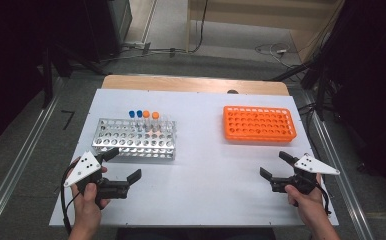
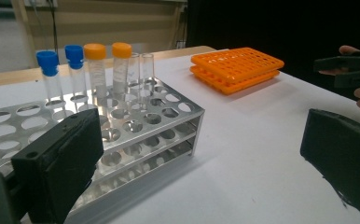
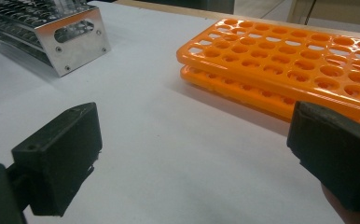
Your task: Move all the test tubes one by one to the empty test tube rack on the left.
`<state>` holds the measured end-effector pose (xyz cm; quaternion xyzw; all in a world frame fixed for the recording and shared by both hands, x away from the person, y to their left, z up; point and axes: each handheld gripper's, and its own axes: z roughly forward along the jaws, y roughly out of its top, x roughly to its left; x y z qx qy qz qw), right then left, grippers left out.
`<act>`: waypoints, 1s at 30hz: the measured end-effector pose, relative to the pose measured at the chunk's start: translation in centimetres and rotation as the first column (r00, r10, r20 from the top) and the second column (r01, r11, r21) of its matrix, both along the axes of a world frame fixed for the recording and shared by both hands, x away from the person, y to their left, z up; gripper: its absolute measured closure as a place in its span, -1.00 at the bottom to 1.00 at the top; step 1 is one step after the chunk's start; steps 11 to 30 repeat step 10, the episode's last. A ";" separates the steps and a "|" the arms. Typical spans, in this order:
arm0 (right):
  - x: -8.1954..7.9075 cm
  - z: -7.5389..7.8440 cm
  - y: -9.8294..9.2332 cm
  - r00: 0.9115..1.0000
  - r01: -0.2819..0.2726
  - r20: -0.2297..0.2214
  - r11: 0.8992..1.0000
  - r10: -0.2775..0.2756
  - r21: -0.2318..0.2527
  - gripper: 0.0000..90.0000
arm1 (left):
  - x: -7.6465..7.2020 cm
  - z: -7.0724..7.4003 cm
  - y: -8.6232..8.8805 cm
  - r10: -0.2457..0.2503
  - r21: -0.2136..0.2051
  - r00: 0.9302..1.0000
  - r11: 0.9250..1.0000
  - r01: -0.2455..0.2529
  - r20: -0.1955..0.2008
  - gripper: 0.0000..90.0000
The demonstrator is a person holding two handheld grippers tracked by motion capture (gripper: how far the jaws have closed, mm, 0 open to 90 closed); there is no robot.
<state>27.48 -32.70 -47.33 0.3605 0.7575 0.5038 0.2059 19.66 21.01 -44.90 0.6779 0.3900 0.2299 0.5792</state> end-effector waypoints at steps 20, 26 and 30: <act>0.1 -0.2 0.0 1.000 0.003 -0.006 1.000 -0.003 -0.003 -0.96 | 0.2 -0.3 0.0 -0.004 0.003 1.000 1.000 0.004 -0.013 -1.00; 0.1 -0.2 0.0 1.000 0.003 -0.006 1.000 -0.003 -0.003 -0.96 | 0.2 -0.3 0.0 -0.004 0.003 1.000 1.000 0.004 -0.013 -1.00; 0.1 -0.2 0.0 1.000 0.003 -0.006 1.000 -0.003 -0.003 -0.96 | 0.2 -0.3 0.0 -0.004 0.003 1.000 1.000 0.004 -0.013 -1.00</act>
